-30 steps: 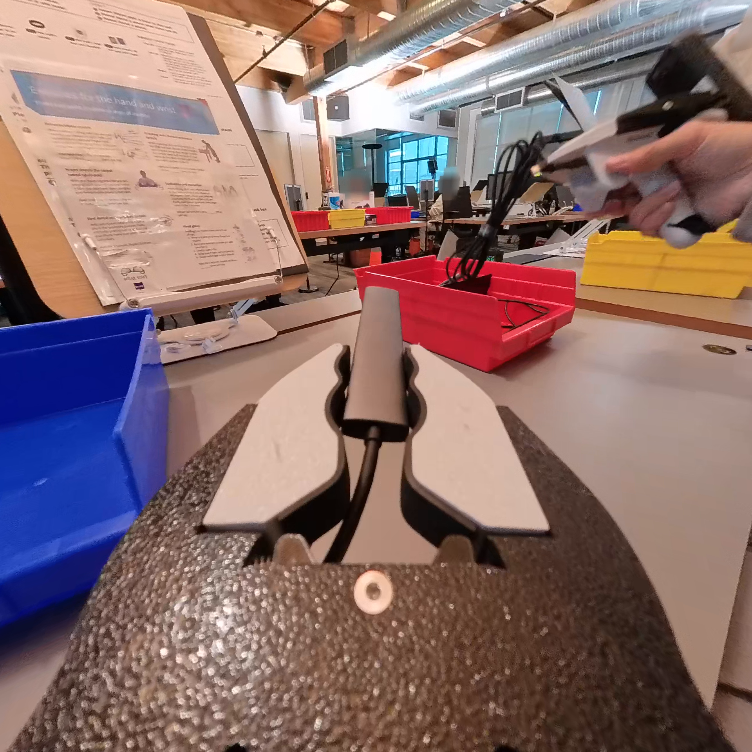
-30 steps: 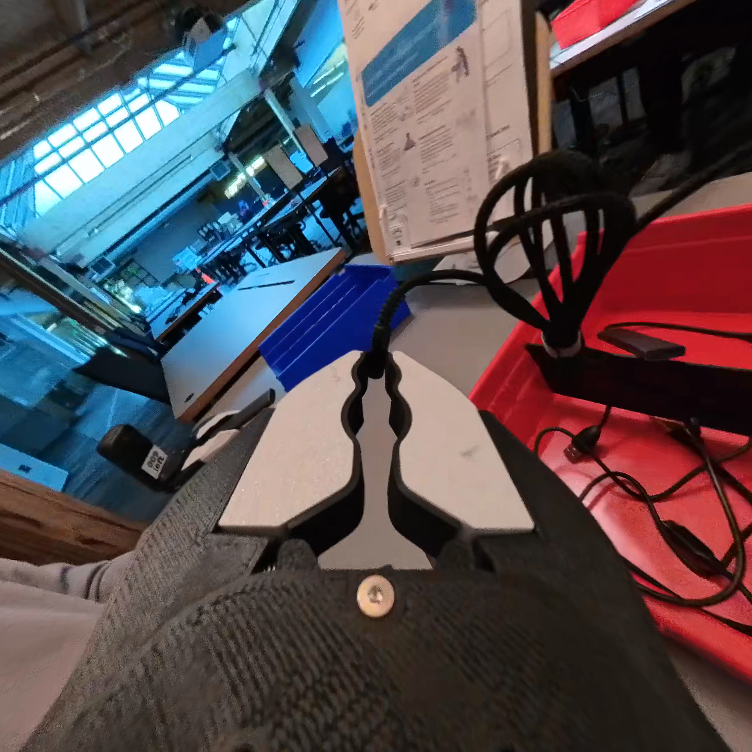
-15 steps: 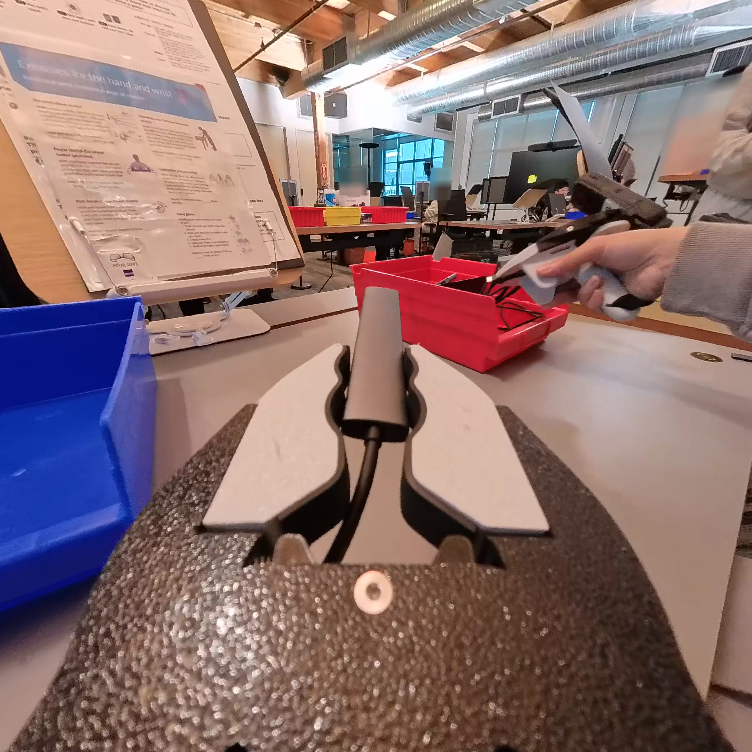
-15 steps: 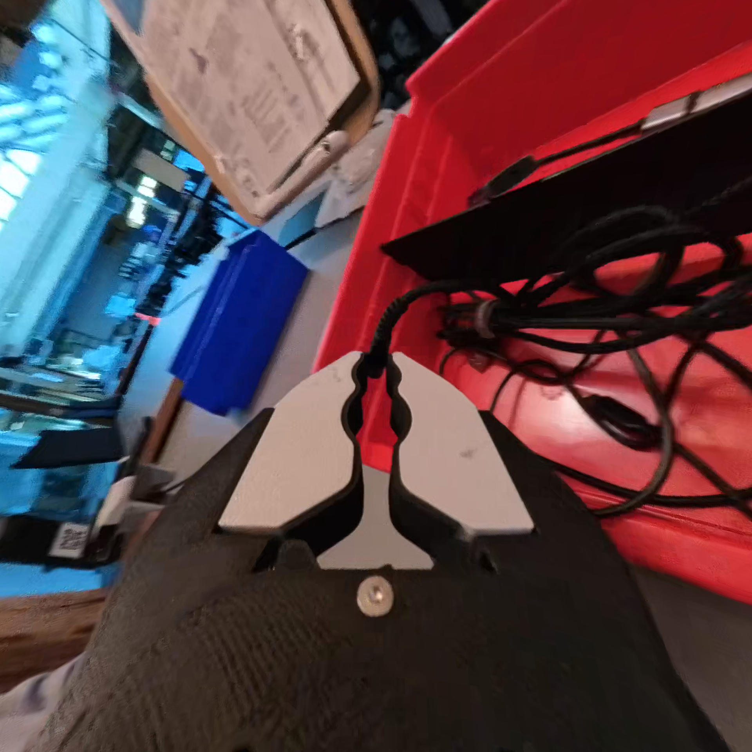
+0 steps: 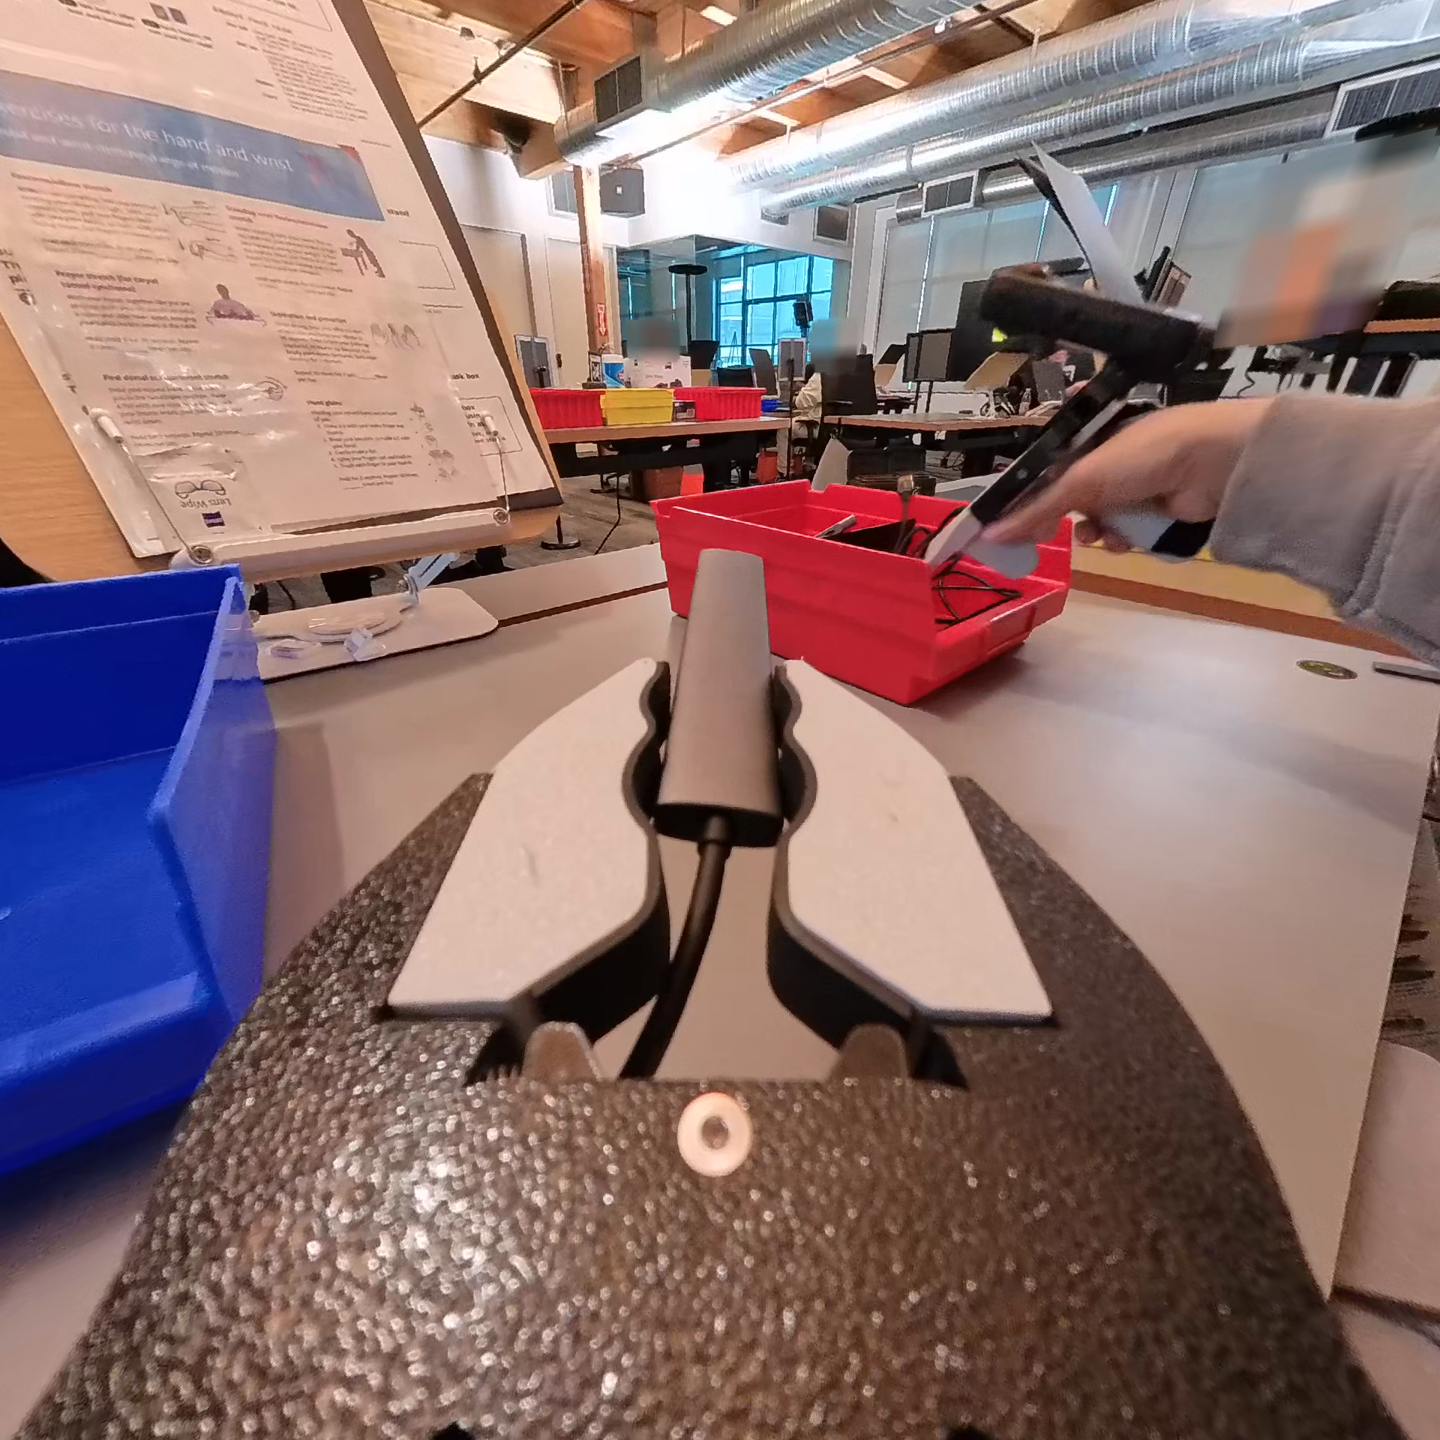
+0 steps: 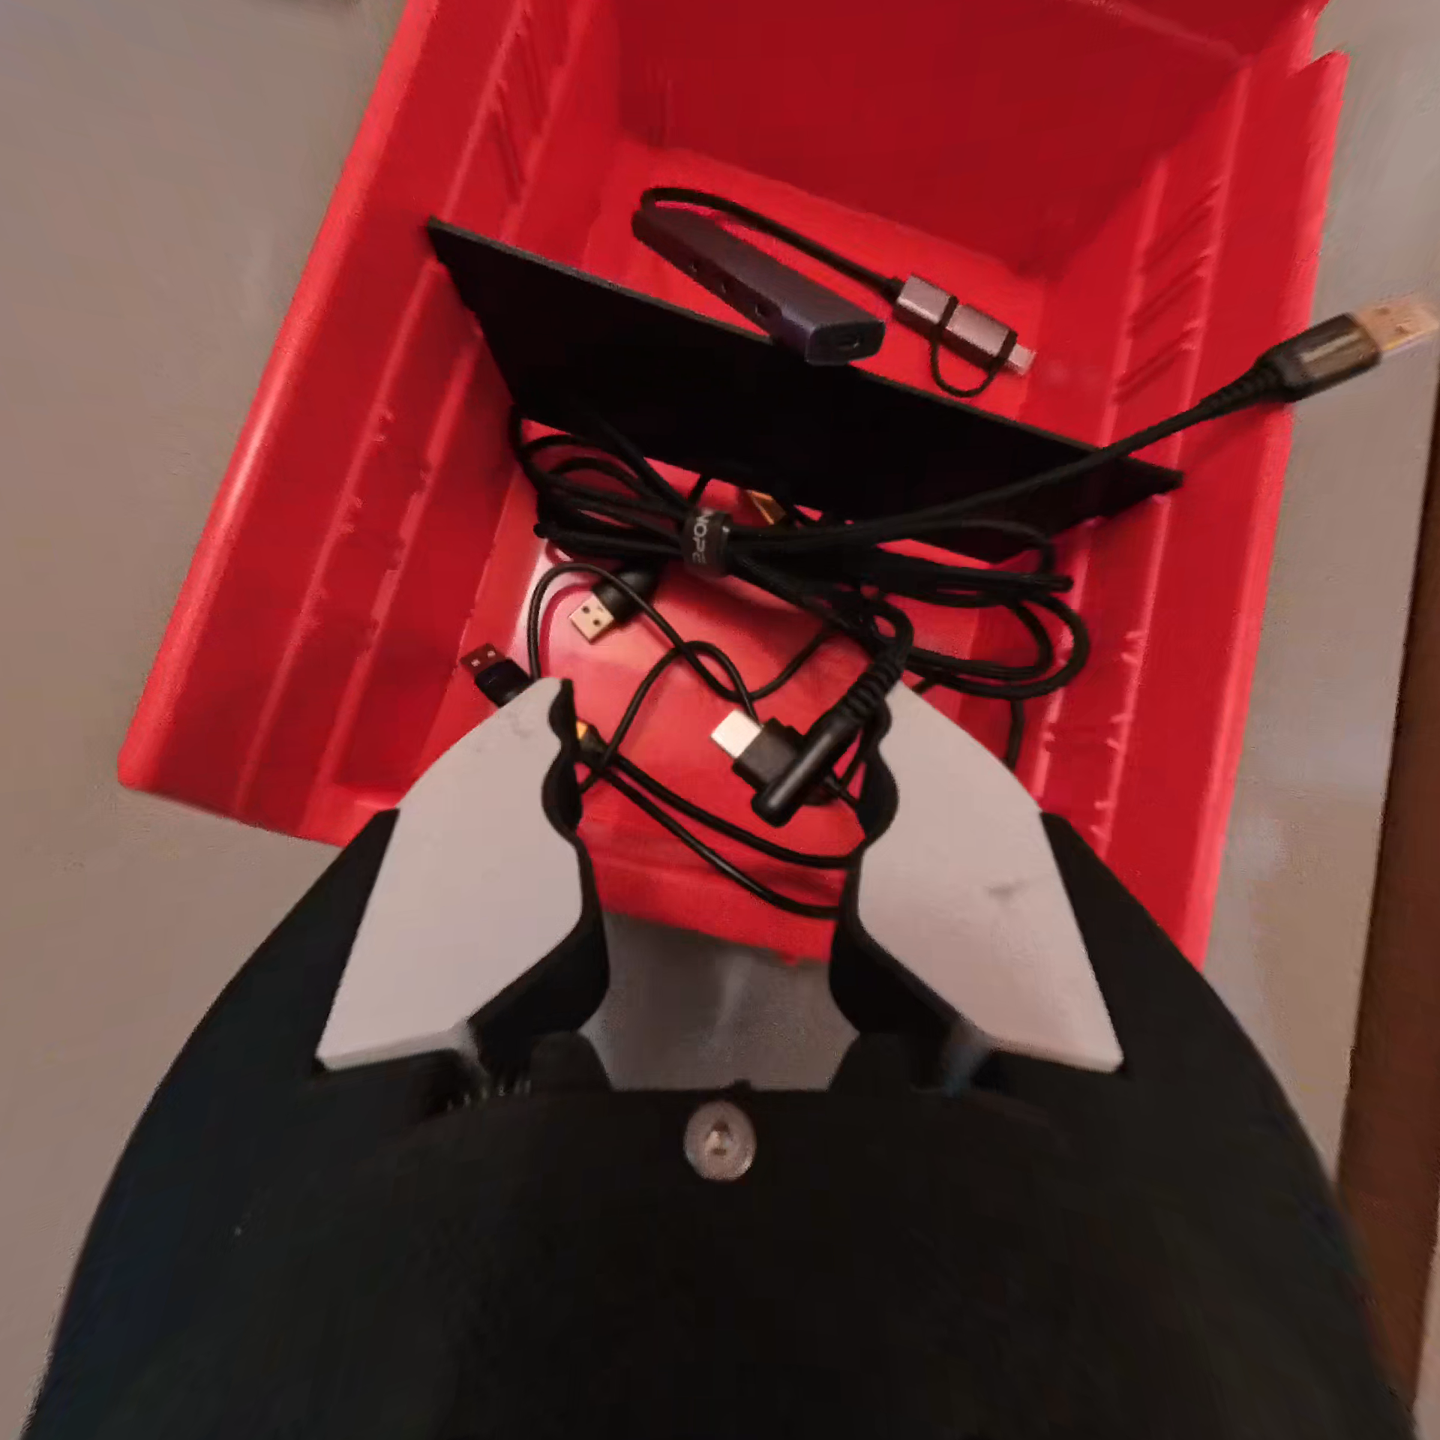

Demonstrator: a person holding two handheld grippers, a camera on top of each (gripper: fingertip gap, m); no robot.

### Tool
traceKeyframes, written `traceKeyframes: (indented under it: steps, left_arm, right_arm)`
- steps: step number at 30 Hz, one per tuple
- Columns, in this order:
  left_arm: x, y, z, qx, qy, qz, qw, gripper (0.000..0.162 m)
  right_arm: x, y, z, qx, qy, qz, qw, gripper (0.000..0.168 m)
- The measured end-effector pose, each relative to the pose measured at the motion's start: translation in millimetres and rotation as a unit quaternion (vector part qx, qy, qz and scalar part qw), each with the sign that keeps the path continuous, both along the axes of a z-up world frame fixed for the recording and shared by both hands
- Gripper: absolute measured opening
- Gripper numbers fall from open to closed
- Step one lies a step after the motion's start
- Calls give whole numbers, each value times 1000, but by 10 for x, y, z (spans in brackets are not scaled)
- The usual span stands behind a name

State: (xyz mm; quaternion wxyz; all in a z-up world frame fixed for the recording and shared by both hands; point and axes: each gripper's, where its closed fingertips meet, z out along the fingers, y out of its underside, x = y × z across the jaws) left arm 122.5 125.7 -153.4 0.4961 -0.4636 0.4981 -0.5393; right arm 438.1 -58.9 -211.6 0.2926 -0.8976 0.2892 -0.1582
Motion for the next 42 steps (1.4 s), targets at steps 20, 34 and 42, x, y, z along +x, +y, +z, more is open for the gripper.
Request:
traceKeyframes:
  steps: [20, 34, 42]
  left_arm:
    - [-403, -790, 68, -50, -35, -384, 921, 25]
    - [-427, -818, 87, -64, -50, -399, 913, 25]
    - [-430, -775, 100, -68, -52, -395, 915, 25]
  right_arm:
    - [-3376, 717, 821, 366, 17, 619, 695, 40]
    - [-3423, 760, 833, 382, 61, 606, 695, 23]
    - [-3418, 801, 799, 356, 57, 598, 716, 24]
